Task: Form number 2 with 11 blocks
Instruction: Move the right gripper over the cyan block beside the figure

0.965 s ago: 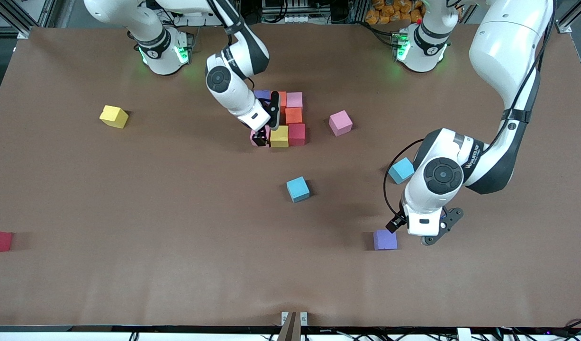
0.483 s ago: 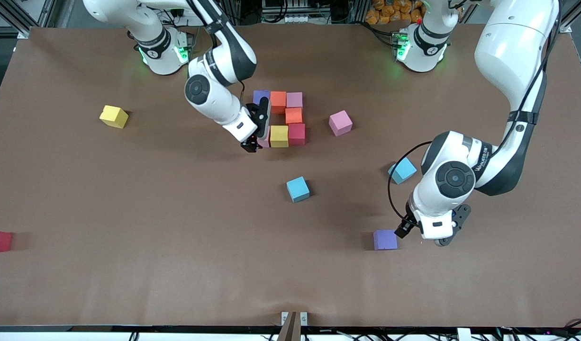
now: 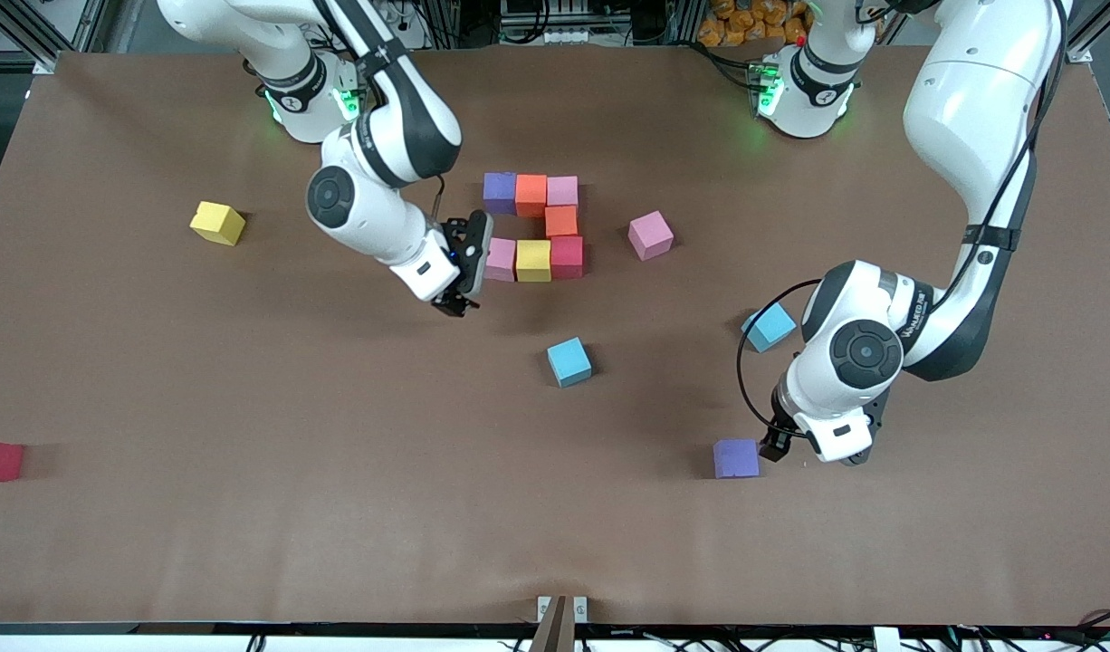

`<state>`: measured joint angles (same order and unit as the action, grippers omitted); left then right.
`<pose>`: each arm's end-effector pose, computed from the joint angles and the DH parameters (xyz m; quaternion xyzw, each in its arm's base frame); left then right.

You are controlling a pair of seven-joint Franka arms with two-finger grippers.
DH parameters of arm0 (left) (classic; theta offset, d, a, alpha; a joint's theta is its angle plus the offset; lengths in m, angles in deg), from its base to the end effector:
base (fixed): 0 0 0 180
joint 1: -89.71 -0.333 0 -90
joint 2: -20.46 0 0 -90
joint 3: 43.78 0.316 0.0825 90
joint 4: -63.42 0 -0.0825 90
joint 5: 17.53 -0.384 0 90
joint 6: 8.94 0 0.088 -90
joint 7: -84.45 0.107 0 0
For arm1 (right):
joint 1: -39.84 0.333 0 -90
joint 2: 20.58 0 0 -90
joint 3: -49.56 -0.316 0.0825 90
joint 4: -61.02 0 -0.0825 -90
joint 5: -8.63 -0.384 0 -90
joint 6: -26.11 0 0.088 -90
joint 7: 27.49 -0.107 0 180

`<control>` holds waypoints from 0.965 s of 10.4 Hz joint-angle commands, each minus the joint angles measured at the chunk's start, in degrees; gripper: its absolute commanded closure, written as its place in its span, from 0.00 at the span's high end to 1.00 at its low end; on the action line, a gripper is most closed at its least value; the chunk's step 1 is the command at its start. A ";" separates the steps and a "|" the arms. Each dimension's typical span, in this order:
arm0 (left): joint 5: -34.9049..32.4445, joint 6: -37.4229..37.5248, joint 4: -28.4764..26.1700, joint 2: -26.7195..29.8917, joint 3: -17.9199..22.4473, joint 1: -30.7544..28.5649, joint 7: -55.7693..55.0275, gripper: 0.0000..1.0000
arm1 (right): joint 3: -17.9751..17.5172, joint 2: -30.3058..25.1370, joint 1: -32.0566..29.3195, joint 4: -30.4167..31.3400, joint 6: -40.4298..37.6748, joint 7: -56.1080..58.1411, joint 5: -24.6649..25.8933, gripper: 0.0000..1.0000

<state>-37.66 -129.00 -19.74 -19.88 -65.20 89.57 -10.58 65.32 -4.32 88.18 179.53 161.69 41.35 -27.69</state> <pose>0.6904 -0.1976 0.2900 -0.8278 -0.5601 -0.0255 0.0192 0.4910 0.3269 0.3028 -0.7731 -0.6065 -0.0754 0.1696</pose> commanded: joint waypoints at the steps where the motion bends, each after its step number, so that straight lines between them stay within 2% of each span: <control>1: 2.28 -2.71 -0.07 0.00 0.33 -0.38 -5.93 1.00 | 0.41 4.30 0.26 -4.06 -0.40 -8.32 0.81 1.00; 3: 2.47 -6.05 -0.07 -0.27 0.41 -0.74 -11.46 1.00 | 0.41 6.31 0.88 -6.78 1.34 -23.86 0.81 1.00; 6: 2.38 -6.59 1.16 -1.58 1.55 -0.04 -19.90 1.00 | 0.32 11.23 3.25 -10.47 8.99 -43.54 0.02 1.00; 8: 2.38 -6.68 1.77 -2.46 1.56 -0.03 -21.85 1.00 | 1.02 16.06 4.82 -16.87 9.18 -58.76 -0.33 1.00; 9: 2.47 -6.68 2.12 -2.73 1.56 -0.03 -22.47 1.00 | 1.29 19.48 4.92 -22.74 8.57 -64.65 -0.33 1.00; 10: 2.47 -6.68 3.26 -2.99 1.56 -0.03 -23.00 1.00 | 1.90 21.86 4.92 -25.58 9.00 -69.06 -0.33 1.00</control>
<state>-36.20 -135.61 -18.89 -21.97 -64.08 89.02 -32.52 65.77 12.01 92.72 161.46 171.31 -20.93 -27.80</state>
